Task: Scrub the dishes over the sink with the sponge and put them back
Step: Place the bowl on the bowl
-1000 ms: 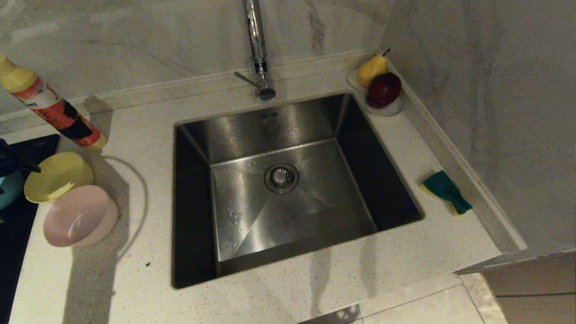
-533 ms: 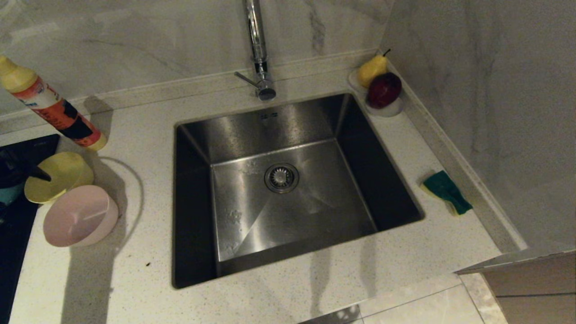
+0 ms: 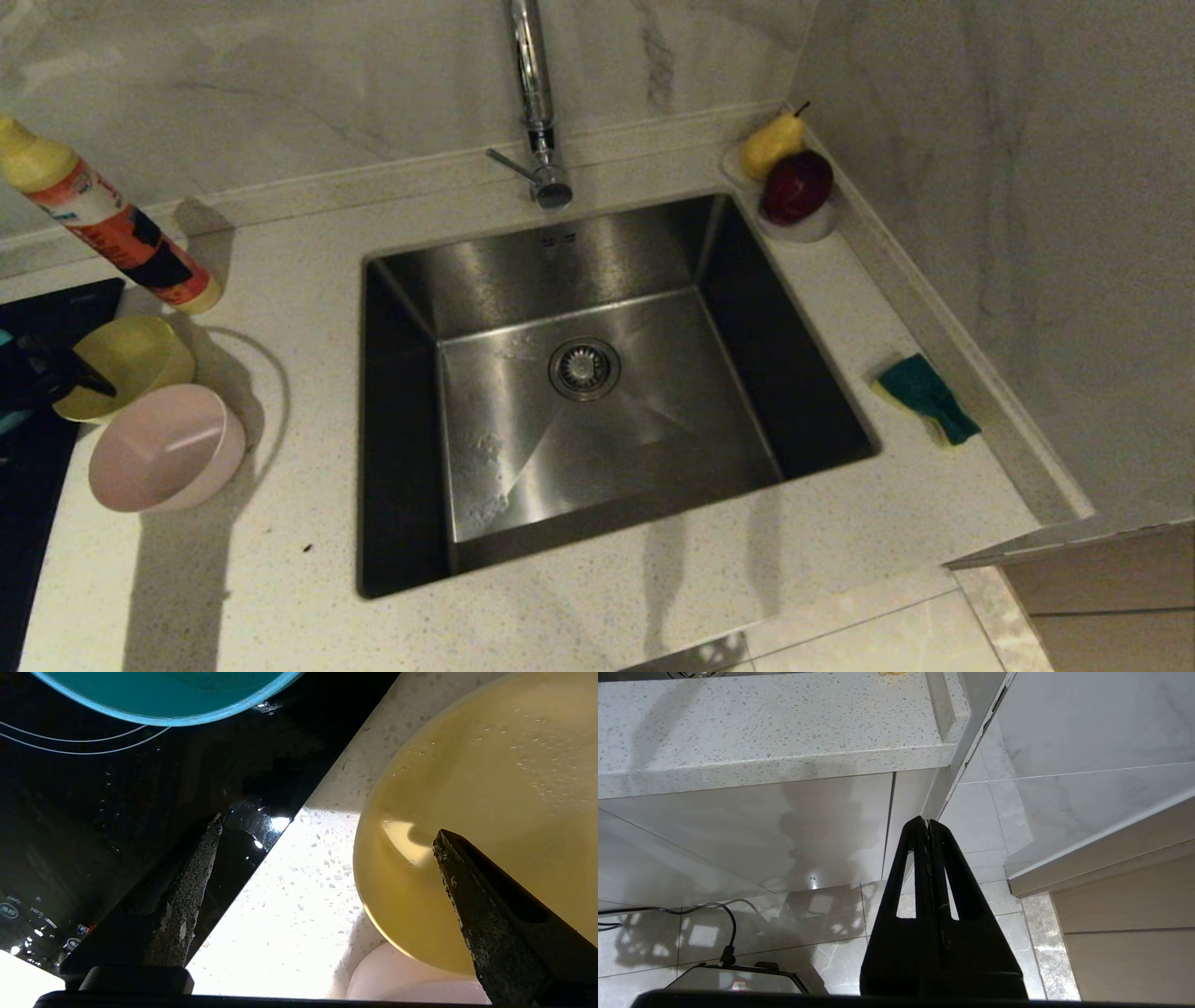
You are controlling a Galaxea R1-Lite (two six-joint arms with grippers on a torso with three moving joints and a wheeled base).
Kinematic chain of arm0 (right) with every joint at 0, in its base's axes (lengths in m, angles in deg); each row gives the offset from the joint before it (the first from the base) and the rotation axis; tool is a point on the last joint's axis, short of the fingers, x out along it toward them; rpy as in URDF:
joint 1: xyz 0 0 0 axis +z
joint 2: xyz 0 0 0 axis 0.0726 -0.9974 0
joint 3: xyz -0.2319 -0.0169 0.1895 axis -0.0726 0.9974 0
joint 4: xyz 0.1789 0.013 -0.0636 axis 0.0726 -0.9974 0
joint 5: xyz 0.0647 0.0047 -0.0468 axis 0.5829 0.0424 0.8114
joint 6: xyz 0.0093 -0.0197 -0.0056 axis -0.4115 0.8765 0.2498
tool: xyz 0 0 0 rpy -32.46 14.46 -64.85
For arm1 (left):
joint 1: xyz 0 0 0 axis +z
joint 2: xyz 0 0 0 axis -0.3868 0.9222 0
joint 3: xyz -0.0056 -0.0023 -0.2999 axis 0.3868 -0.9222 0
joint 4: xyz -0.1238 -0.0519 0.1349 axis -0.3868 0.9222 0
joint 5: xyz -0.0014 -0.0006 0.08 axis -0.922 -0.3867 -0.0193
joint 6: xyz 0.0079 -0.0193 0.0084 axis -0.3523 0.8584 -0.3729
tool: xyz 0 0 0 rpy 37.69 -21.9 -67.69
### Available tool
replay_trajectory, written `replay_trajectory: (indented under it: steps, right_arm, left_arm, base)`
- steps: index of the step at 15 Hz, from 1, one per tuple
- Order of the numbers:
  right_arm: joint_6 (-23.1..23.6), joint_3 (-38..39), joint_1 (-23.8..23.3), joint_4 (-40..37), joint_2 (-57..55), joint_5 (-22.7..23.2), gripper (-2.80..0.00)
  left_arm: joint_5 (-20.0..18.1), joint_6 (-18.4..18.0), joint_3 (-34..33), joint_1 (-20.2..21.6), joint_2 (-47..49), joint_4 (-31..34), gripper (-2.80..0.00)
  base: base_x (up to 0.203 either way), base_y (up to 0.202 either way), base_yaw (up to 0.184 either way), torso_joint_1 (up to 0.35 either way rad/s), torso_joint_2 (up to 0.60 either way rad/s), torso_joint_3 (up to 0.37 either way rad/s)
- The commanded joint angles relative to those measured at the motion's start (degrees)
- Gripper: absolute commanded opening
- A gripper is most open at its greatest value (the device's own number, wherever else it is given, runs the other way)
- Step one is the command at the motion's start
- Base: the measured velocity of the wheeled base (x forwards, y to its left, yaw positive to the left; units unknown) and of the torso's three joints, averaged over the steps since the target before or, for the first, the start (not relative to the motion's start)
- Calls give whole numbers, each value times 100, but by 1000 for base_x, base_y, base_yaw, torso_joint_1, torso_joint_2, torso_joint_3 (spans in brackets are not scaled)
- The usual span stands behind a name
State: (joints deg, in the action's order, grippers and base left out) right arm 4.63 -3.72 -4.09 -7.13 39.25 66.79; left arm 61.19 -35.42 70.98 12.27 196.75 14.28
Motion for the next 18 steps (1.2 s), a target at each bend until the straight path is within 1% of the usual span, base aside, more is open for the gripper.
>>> replay_trajectory:
  steps: [1, 8, 9, 14, 18]
  right_arm:
    - [3, 0, 1, 0, 1, 2, -280]
    - [3, 0, 1, 0, 1, 2, -280]
    - [3, 0, 1, 0, 1, 2, -280]
    - [3, 0, 1, 0, 1, 2, -280]
    - [3, 0, 1, -2, 1, 2, -280]
  left_arm:
    - [-3, 11, -3, -4, 55, 22, 0]
    - [30, 11, -38, 4, 108, 5, 0]
    - [50, 11, -27, 4, 116, 5, -280]
    - [173, 11, 32, 13, 187, -39, -280]
    - [181, 11, 135, 40, 178, -39, -280]
  base:
    - [0, 0, 0, 0, 0, 0]
    - [0, 0, 0, 0, 0, 0]
    - [0, 0, 0, 0, 0, 0]
    - [0, 0, 0, 0, 0, 0]
    - [0, 0, 0, 0, 0, 0]
